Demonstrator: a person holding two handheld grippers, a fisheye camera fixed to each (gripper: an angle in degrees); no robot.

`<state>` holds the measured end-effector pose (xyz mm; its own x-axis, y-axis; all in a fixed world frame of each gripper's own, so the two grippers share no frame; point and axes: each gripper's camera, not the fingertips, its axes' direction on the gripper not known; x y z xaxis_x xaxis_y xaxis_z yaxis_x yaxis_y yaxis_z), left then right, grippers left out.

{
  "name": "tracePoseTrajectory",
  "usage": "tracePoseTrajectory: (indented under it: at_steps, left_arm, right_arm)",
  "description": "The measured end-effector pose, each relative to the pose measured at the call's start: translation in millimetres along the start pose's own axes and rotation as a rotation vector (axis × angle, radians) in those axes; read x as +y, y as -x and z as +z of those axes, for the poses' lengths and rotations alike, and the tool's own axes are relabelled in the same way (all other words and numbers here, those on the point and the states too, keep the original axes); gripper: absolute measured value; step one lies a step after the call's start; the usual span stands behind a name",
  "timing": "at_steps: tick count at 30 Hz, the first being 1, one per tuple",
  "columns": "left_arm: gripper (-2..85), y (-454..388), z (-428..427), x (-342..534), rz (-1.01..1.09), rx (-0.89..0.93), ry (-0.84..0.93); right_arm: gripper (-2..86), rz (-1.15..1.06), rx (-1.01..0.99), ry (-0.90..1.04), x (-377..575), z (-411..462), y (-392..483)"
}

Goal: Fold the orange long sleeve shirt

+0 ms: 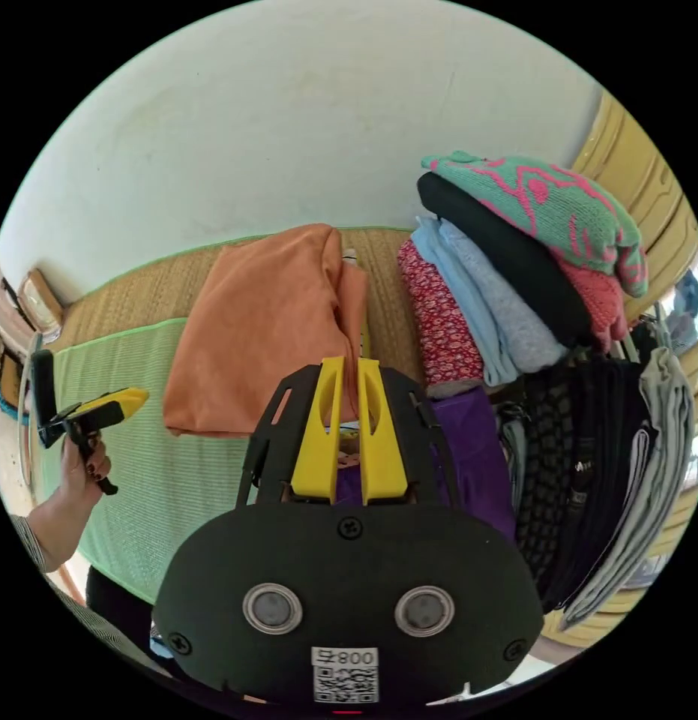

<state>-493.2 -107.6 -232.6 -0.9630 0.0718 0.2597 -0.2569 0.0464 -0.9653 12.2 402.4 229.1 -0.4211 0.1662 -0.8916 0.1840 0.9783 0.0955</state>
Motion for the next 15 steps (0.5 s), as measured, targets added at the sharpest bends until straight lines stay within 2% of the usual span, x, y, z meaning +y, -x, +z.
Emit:
tracePoseTrajectory:
  at_steps: [2,4,6,7,10,15]
  left_arm:
    - [3.9,-19.9,10.4,-5.9,0.081,-0.011,0.011]
    - [3.1,-30.4,26.6,-9.5,0.126,-0.040,0.055]
    - [2.0,-37.5,48.8,-8.6,0.166,-0.130,0.127]
    - [1.4,-39.8,63.3,-5.3,0.187,-0.188,0.177]
    - [0.5,-45.0,73.6,6.2,0.180,-0.174,0.208]
    - [0.2,-80.4,52.3,37.7,0.229,-0.202,0.168]
  right_arm:
    - [1.0,0.043,-0.015,-0.058,9.6,-19.2,-1.7]
    - [0.5,-0.060,-0.280,-0.148,18.0,-42.2,17.1]
    - [0.4,-0.101,-0.378,-0.135,19.3,-40.7,41.7]
    - [0.3,-0.127,-0.376,-0.086,19.9,-27.6,61.9]
    - [0.2,-0.166,-0.276,0.125,27.1,31.8,106.8]
    - [0.1,-0.110,-0.242,0.077,42.5,5.8,116.2]
